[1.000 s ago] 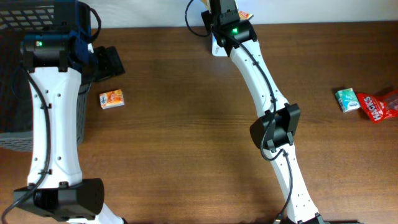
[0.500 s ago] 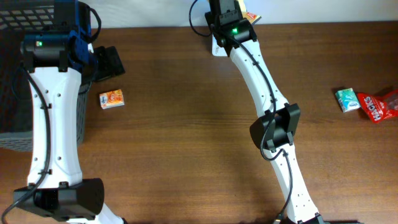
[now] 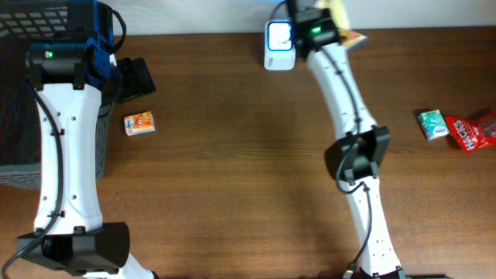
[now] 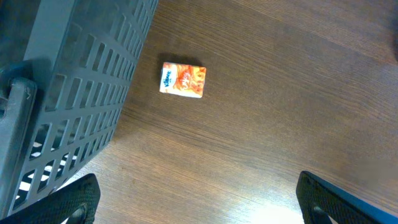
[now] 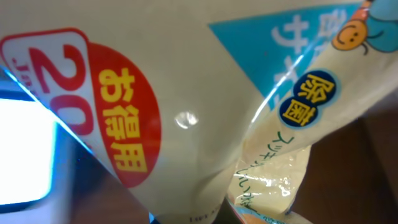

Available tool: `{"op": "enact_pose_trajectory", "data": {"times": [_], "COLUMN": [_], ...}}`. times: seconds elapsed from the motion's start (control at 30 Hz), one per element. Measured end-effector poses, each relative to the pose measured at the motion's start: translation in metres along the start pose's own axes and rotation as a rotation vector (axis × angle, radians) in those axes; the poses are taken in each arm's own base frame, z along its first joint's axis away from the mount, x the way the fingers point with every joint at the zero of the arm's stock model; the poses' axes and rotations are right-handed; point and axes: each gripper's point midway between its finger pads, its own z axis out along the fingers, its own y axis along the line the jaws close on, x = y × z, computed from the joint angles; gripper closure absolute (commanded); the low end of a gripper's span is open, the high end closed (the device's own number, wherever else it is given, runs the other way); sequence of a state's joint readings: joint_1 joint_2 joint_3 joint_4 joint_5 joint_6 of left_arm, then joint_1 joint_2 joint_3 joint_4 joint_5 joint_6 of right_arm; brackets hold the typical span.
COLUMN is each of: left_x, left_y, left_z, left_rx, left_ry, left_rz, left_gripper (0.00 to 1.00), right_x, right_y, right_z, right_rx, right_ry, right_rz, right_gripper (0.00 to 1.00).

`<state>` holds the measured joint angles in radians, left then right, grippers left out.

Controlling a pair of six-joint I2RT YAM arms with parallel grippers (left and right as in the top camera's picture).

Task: Scan the item barcode
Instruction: 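Carry the yellow bag right and drop it near the red bag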

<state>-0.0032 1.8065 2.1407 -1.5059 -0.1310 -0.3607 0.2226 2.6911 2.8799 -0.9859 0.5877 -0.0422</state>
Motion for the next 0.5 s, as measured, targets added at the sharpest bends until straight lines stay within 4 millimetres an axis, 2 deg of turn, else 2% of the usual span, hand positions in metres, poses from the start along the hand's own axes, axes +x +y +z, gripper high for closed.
{"op": "enact_pose_trajectory", "data": {"times": [0.13, 0.23, 0.3, 0.4, 0.5], "left_x": [0.000, 0.000, 0.000, 0.000, 0.001], "left_y": [0.000, 0.000, 0.000, 0.000, 0.000], "left_z": [0.000, 0.000, 0.000, 0.000, 0.000], "left_rx": [0.000, 0.000, 0.000, 0.000, -0.001], "left_ry": [0.000, 0.000, 0.000, 0.000, 0.003], "left_rz": [0.000, 0.000, 0.000, 0.000, 0.000], "left_gripper": [0.01, 0.01, 0.01, 0.01, 0.01], "right_x": [0.019, 0.052, 0.083, 0.129, 0.173], "right_y": [-0.107, -0.182, -0.221, -0.269, -0.312], "right_z": [0.007, 0.003, 0.004, 0.014, 0.014], "right_rx": [0.116, 0.190, 0.217, 0.206, 0.198], "right_ry": [0.099, 0.212, 0.303, 0.417, 0.517], "right_rz": [0.175, 0.302, 0.401, 0.546, 0.669], "right_gripper": [0.96, 0.96, 0.96, 0.96, 0.96]}}
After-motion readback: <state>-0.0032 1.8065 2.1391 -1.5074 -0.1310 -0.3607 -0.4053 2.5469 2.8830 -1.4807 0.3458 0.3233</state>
